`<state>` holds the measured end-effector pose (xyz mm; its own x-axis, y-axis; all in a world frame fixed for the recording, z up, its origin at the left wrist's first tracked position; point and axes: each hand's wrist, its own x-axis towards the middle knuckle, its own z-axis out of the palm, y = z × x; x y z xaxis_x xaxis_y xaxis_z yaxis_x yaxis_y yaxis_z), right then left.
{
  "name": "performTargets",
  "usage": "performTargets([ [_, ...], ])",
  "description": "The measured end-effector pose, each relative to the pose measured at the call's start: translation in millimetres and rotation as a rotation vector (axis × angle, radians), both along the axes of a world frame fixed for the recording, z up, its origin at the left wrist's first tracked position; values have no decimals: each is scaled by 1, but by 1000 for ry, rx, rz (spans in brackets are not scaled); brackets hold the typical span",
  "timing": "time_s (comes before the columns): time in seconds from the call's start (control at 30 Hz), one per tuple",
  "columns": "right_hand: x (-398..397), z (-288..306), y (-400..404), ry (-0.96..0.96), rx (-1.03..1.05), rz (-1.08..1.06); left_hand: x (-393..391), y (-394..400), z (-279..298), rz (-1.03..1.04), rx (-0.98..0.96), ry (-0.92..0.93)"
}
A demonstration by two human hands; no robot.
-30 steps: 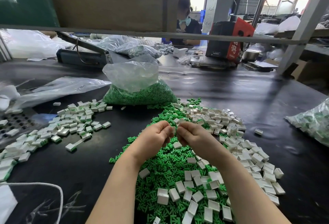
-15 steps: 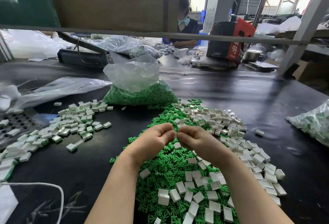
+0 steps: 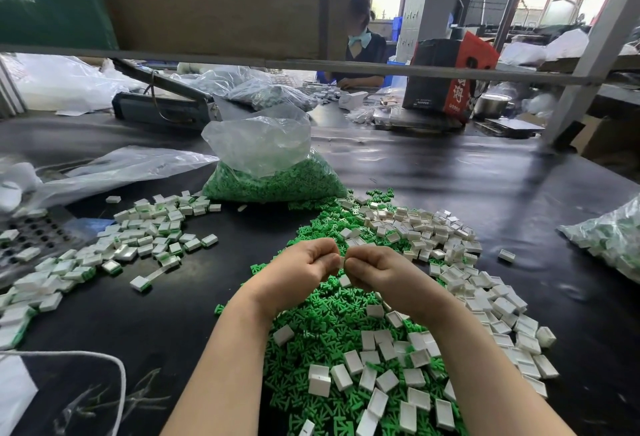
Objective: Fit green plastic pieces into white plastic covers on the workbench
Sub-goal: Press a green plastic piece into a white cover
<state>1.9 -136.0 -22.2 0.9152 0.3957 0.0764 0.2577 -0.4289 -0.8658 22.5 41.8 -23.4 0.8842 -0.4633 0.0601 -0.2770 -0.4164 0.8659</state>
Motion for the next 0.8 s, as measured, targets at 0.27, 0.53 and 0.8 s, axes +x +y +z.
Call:
performTargets([
  [0.27, 3, -1, 5, 58, 139, -43, 4, -1, -5, 78, -102, -5],
  [0.53, 4, -2, 7, 69, 156, -65, 0, -4, -1, 85, -149, 32],
  [0.8, 1, 2, 5, 37, 69, -18, -3, -1, 3, 35, -127, 35],
])
